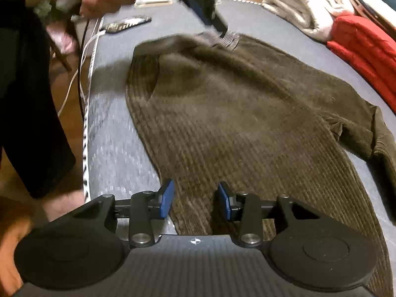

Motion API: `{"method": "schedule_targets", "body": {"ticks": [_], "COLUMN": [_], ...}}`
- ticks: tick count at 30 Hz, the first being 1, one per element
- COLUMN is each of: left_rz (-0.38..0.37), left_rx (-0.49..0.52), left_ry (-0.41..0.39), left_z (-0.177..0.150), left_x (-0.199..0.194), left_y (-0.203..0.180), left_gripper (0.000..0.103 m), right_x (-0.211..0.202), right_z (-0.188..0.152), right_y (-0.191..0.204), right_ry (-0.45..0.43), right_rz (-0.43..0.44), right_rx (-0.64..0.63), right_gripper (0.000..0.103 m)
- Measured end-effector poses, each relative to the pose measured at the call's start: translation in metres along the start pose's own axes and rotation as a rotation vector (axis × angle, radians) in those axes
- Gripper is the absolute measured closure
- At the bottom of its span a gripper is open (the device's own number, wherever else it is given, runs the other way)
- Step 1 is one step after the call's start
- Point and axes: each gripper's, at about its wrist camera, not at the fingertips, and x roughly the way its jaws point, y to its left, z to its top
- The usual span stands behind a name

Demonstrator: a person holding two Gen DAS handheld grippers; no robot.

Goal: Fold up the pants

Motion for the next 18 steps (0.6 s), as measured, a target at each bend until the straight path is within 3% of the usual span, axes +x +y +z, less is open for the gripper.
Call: {"method": "schedule_targets", "body": {"ticks": [1, 2, 3, 5, 8, 12, 15, 18], "left_rz": [0.057, 0.112, 0.141, 0.169, 0.181, 0.134, 0.101, 0.083], "left_rx": [0.015, 0.027, 0.029, 0.040, 0.071, 0.110, 0.100, 0.076], "left_ry": [0.064, 0.132, 0.175, 0.175, 0.090, -0.078, -0.120, -0.156], "left_z": [-0.002, -0.005, -0.007, -0.003, 0.008, 0.028, 0.038, 0.050], "left_x": [0.017, 0.032, 0.043, 0.047, 0.036, 0.019, 0.019, 0.028], "left_y": [-0.001, 0.003, 0.006, 0.000, -0.027, -0.073, -0.103, -0.132], "left_gripper": [0.065, 0.078, 0.084, 0.084, 0.081, 0.067, 0.067, 0.067], "right_x": [-0.004, -0.007, -0.009, -0.015, -0.032, -0.056, -0.067, -0.066], "right_z": [0.001, 0.002, 0.003, 0.004, 0.000, -0.019, -0.043, -0.061], "right_y": [-0.004, -0.009, -0.014, -0.030, -0.068, -0.139, -0.191, -0.225], "right_ry": [-0.013, -0.024, -0.033, -0.057, -0.116, -0.218, -0.286, -0.322], "right_rz": [-0.005, -0.015, -0.027, -0.067, -0.150, -0.272, -0.353, -0.408], "right_rx": [0.014, 0.029, 0.044, 0.087, 0.225, 0.561, 0.839, 1.003], "right_gripper": [0.061, 0.061, 0.061, 0.061, 0.058, 0.058, 0.058, 0.057]}}
